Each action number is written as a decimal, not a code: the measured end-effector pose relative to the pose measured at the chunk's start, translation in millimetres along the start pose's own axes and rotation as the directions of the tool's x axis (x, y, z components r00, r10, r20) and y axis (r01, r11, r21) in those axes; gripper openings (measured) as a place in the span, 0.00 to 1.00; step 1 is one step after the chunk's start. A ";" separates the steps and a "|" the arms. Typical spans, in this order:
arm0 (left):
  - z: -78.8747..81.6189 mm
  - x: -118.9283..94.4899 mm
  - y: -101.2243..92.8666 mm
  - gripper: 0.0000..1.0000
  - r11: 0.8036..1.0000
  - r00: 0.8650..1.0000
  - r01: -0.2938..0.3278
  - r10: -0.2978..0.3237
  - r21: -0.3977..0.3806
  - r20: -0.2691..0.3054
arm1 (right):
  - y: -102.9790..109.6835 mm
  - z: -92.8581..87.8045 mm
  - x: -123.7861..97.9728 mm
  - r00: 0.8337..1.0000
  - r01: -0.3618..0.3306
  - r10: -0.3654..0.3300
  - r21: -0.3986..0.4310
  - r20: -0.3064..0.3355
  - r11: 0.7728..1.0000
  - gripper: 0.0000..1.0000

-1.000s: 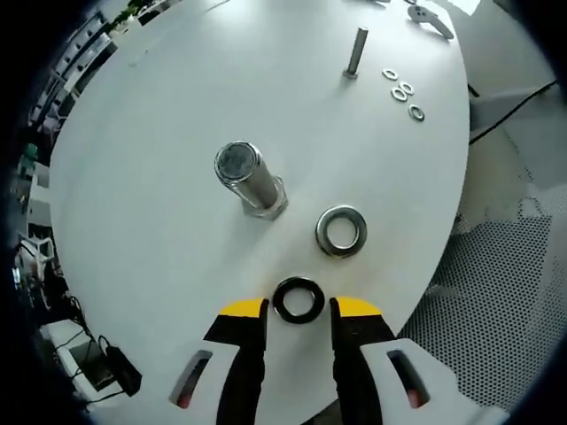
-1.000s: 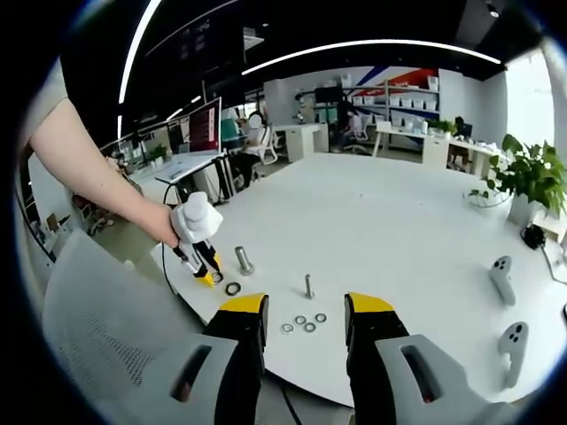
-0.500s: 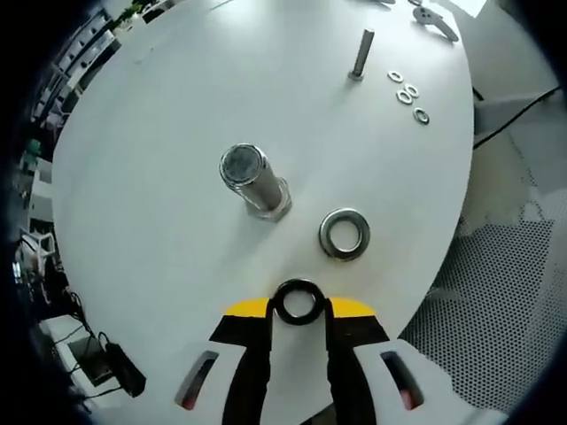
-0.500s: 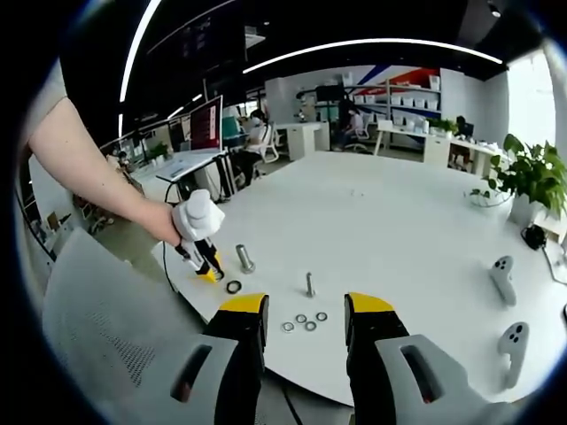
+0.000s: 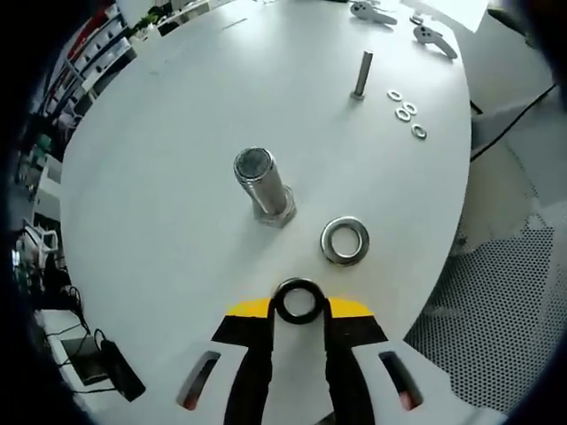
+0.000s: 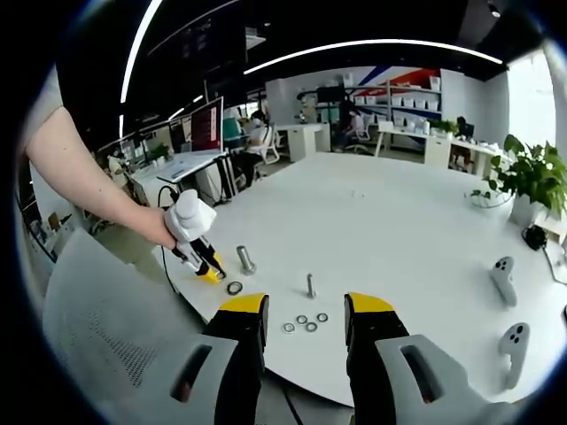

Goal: Place the washer onto the threaded stud by aligning its center hole with the stud, sliding it down to the base, and recovering from edge contact or off-axis alignment until the washer reaches the visible bottom stop.

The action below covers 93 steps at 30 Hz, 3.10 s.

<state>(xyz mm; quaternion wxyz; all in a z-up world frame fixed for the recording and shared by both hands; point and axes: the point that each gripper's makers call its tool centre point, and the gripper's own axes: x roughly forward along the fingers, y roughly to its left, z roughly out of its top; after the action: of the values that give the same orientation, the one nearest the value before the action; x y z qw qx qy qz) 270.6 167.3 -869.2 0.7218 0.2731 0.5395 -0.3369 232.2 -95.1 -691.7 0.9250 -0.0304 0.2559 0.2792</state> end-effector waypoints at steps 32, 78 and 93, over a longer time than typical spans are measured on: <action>67.9 -58.4 9.0 0.19 0.964 0.989 -0.087 0.054 0.253 0.134 | 1.6 1.8 0.6 1.000 -0.013 0.013 0.001 0.009 1.000 0.36; 79.0 -30.7 11.4 0.19 0.945 1.000 -0.019 0.016 0.326 0.013 | -2.2 1.1 -0.2 1.000 0.005 -0.005 0.004 0.008 1.000 0.36; 70.3 1.8 11.5 0.19 0.958 0.999 0.004 0.007 0.286 -0.035 | -5.2 -3.2 0.2 1.000 0.021 -0.021 0.003 -0.016 1.000 0.36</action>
<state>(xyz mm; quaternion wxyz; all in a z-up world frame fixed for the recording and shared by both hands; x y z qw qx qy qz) 321.7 120.8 -851.8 0.6652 0.3809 0.4978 -0.4057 233.7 -100.0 -695.0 0.9259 -0.0335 0.2633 0.2689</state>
